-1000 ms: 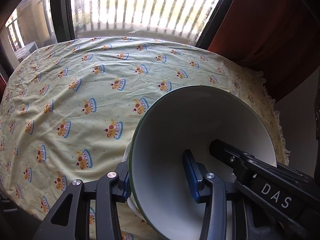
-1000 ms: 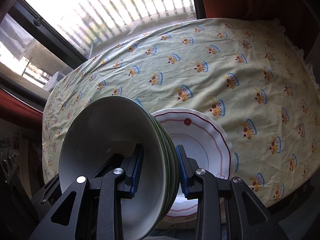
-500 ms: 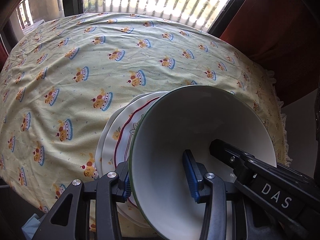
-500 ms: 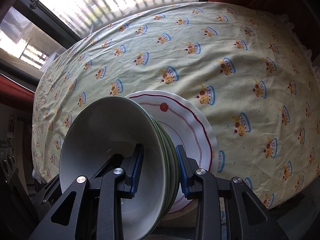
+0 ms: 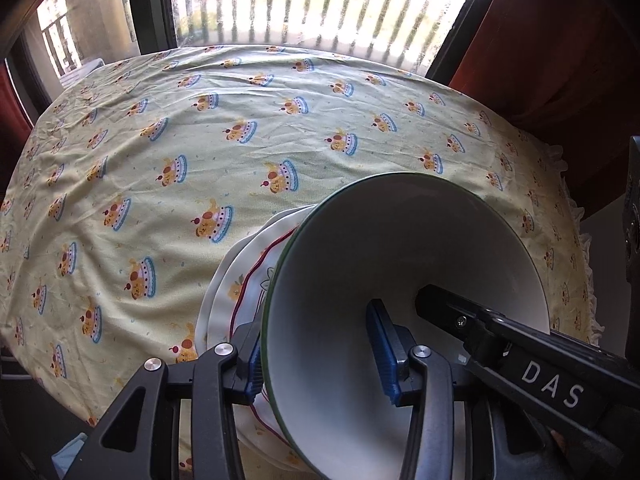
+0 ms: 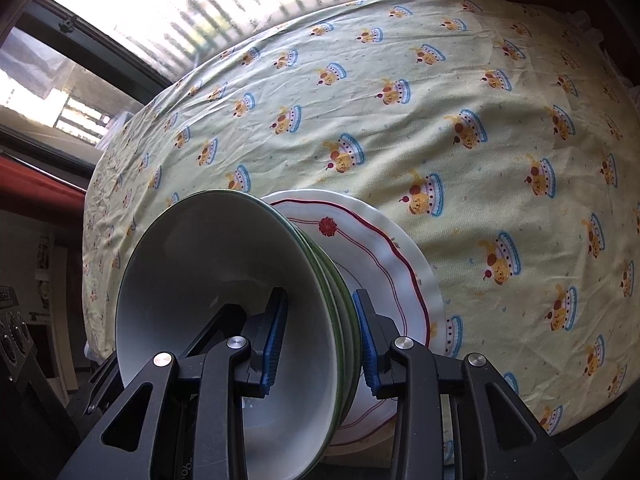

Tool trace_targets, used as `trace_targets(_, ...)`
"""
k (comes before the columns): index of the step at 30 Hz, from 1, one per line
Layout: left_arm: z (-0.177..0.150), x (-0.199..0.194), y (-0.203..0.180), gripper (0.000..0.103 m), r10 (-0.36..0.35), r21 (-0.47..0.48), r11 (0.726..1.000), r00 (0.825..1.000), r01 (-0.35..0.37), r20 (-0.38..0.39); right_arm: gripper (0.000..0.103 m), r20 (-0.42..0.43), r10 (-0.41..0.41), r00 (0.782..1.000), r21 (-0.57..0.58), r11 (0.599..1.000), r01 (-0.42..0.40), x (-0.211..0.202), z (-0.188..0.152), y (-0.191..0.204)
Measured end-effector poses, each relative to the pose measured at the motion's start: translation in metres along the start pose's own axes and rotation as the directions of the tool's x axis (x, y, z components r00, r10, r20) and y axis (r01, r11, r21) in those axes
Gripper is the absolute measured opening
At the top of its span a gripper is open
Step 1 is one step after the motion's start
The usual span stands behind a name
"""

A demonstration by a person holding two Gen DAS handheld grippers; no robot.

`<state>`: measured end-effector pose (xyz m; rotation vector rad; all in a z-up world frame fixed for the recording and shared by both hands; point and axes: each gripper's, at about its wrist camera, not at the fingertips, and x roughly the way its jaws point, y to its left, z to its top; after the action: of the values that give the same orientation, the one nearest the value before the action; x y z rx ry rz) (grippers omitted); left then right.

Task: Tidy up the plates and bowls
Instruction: 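Carry the nested bowls with both tools over the red-rimmed plate stack, then lower the bowl stack onto the plates and open both tools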

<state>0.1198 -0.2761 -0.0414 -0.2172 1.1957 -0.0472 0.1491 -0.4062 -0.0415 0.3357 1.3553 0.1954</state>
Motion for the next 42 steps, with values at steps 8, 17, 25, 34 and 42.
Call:
trace_targets(8,-0.01,-0.007,-0.004,0.054,0.09,0.028,0.995,0.995,-0.09,0.031,0.046,0.024,0.004,1.0,-0.052,0.999,-0.003,0.0,-0.011,0.0)
trace_targets(17,-0.015,-0.036,0.009,0.082,0.058,0.087,0.994,0.993,-0.067,0.106,0.068,0.187,-0.1,0.977,-0.076,0.99,0.116,-0.036,-0.031,0.01)
trace_targets(25,-0.022,-0.074,0.028,0.085,-0.006,0.18,0.983,0.981,-0.029,0.195,0.072,0.339,-0.19,0.921,0.013,0.98,0.197,-0.072,-0.065,0.04)
trace_targets(34,-0.047,-0.11,0.077,0.09,-0.042,0.24,0.97,0.954,-0.032,0.298,0.072,0.453,-0.258,0.853,0.081,0.965,0.249,-0.087,-0.12,0.089)
trace_targets(42,-0.077,-0.121,0.134,0.096,0.002,0.222,0.97,0.918,-0.098,0.396,0.072,0.513,-0.247,0.822,0.055,0.965,0.255,-0.065,-0.165,0.123)
